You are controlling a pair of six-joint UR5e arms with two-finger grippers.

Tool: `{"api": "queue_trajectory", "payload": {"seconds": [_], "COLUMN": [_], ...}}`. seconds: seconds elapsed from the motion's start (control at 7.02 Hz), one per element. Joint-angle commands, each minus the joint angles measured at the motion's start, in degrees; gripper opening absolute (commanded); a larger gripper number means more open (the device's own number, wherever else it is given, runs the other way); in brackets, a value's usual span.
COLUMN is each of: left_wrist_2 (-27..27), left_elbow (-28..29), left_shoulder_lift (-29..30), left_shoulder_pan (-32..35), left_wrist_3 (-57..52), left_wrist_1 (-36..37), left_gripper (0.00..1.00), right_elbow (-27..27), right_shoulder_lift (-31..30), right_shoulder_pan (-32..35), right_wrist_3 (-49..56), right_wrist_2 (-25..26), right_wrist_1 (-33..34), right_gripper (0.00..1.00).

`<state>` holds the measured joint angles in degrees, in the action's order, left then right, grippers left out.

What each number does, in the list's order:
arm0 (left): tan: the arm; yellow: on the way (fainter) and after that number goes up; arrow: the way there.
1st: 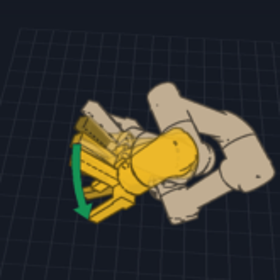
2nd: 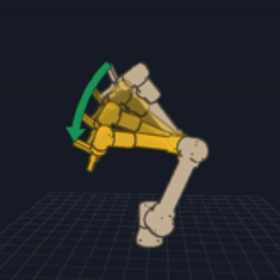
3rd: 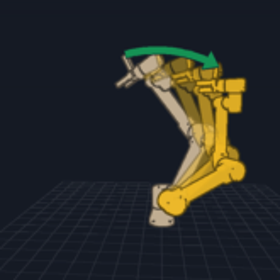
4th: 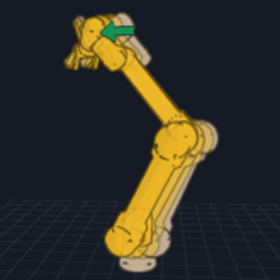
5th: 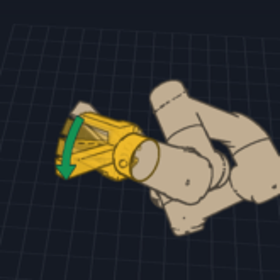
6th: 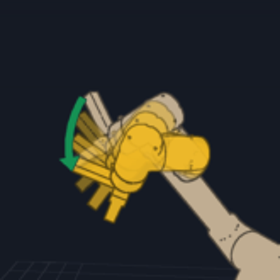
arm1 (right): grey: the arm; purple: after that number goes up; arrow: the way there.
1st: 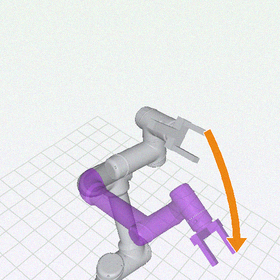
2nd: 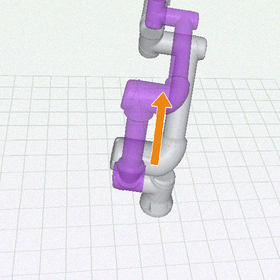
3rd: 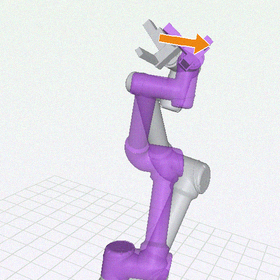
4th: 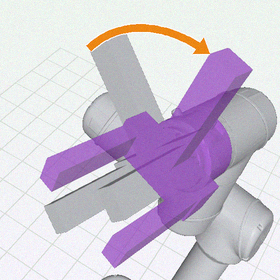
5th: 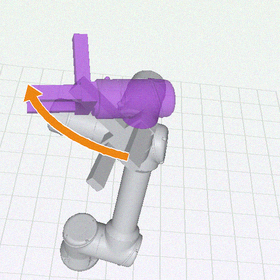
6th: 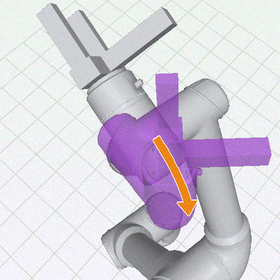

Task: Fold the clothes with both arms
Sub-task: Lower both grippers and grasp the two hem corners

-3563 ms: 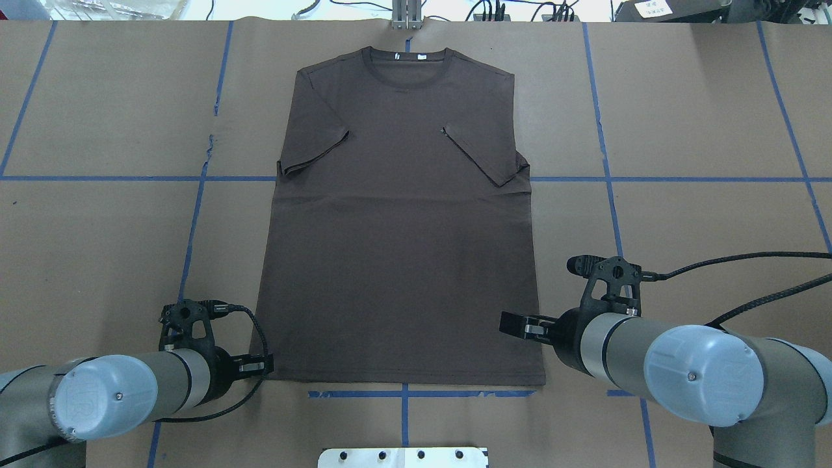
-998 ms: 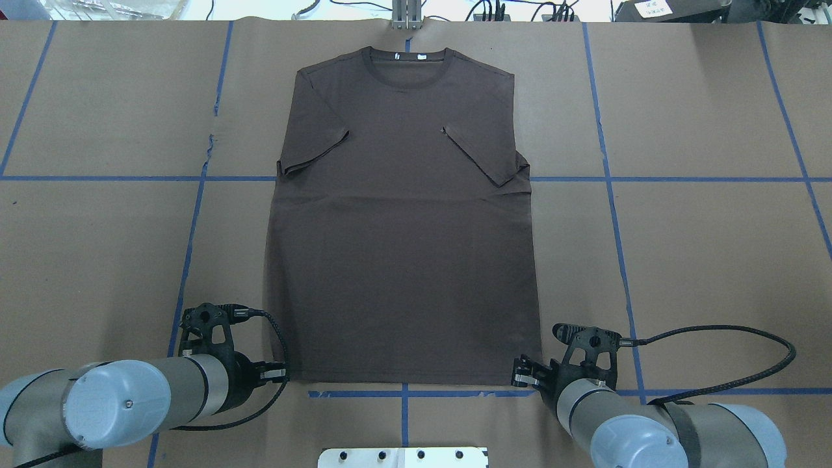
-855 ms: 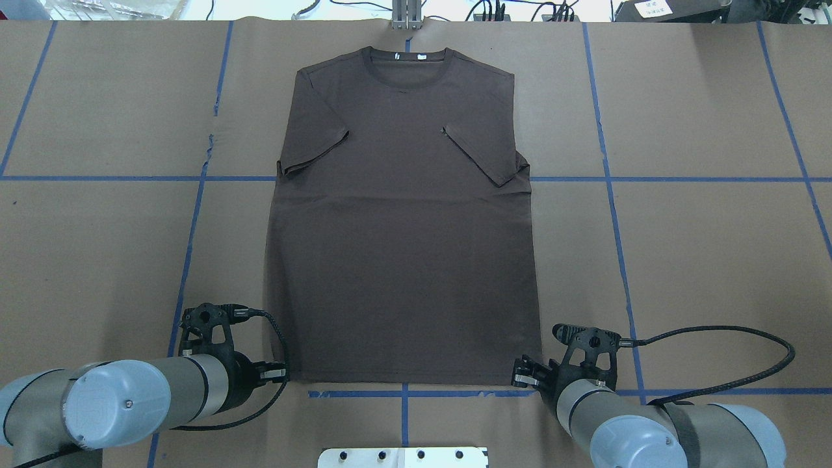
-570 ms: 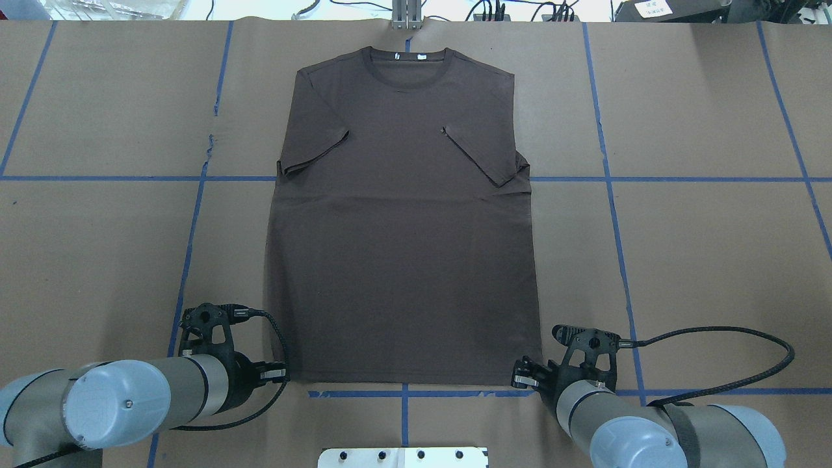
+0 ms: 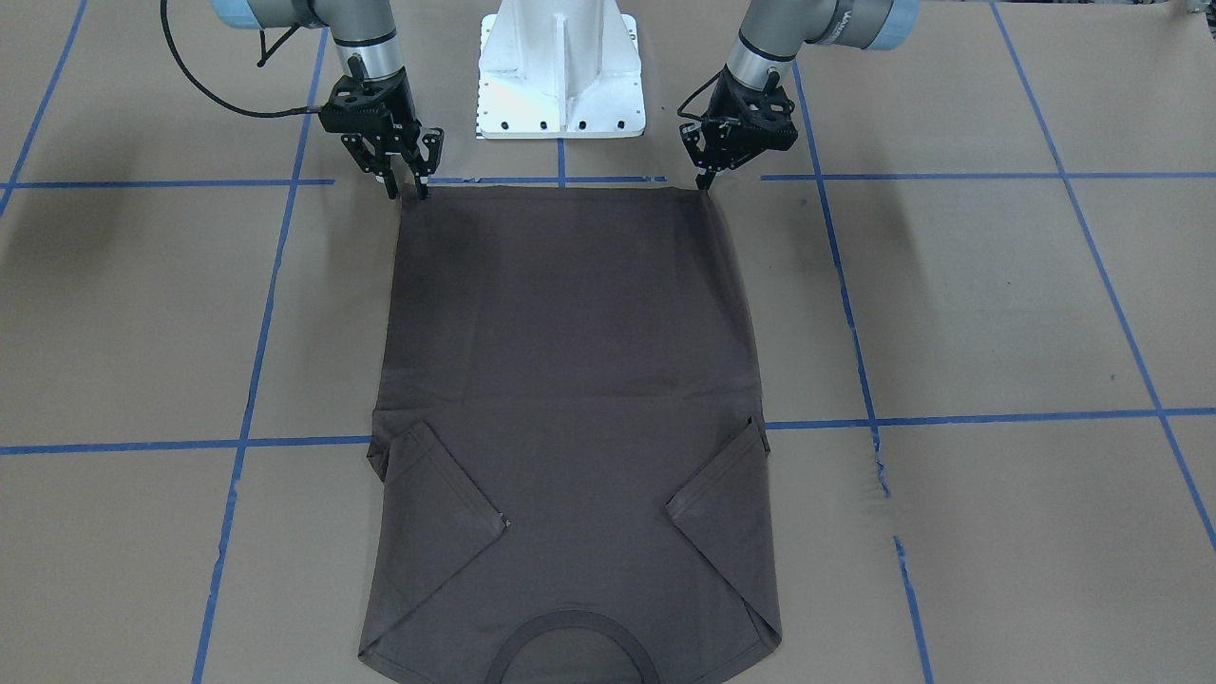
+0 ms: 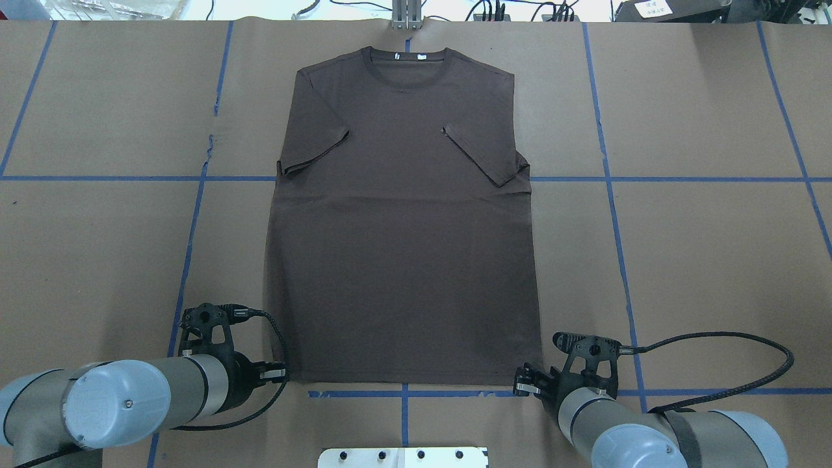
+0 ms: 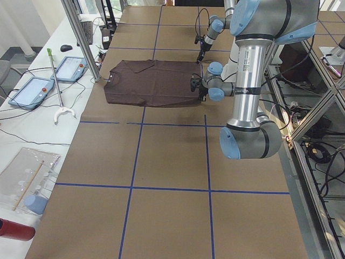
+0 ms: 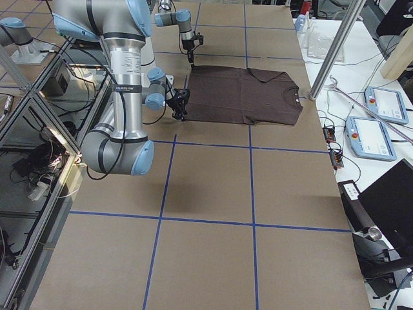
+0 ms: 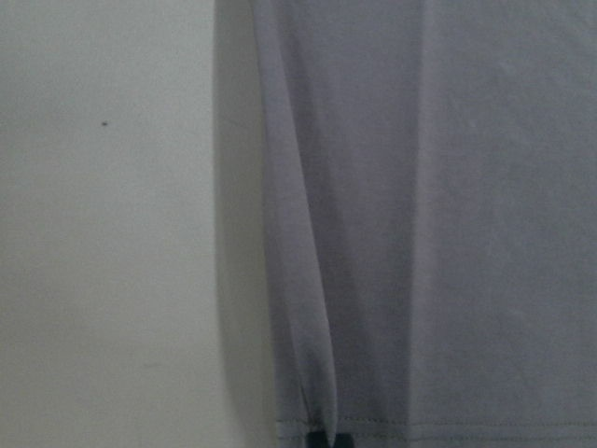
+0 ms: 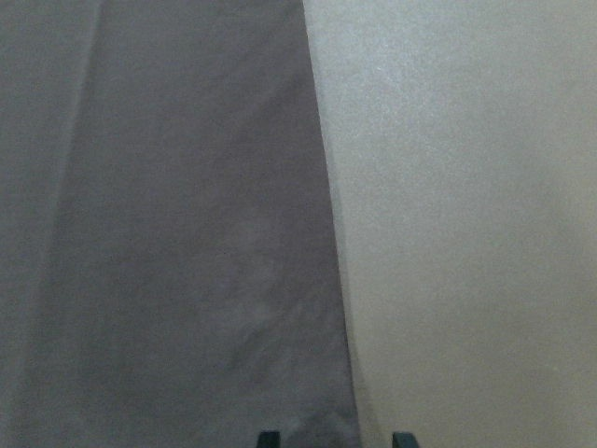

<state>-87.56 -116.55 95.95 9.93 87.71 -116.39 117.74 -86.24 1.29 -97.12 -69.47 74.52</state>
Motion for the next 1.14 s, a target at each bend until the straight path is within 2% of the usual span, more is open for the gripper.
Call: {"api": "queue_trajectory", "payload": {"seconds": [0.0,0.14,0.71,0.86,1.0], "left_wrist_2": [-0.1,-0.1,0.0,0.1,-0.2], "left_elbow": [0.2,0.3,0.2,-0.5,-5.1], "left_shoulder_lift": [0.0,0.0,0.0,1.2,1.6], "left_shoulder_pan": [0.0,-0.1,0.0,0.1,0.3], "left_wrist_3": [0.0,0.0,0.1,0.3,0.3], "left_wrist_1": [-0.1,-0.2,-0.3,0.2,4.0], "left_gripper": [0.0,0.0,0.0,0.0,0.0], "right_elbow": [0.0,-0.1,0.6,3.1,8.4], "right_shoulder_lift": [-0.2,-0.2,0.4,0.1,-1.8], "right_shoulder_pan": [-0.2,-0.2,-0.3,0.0,0.2], "right_wrist_3": [-0.1,0.0,0.1,0.5,0.9], "right_wrist_2": [0.0,0.0,0.4,0.0,-1.2], "right_wrist_1": [0.0,0.0,-0.1,0.0,2.2], "right_gripper": [0.42,0.0,0.0,0.0,0.0]}}
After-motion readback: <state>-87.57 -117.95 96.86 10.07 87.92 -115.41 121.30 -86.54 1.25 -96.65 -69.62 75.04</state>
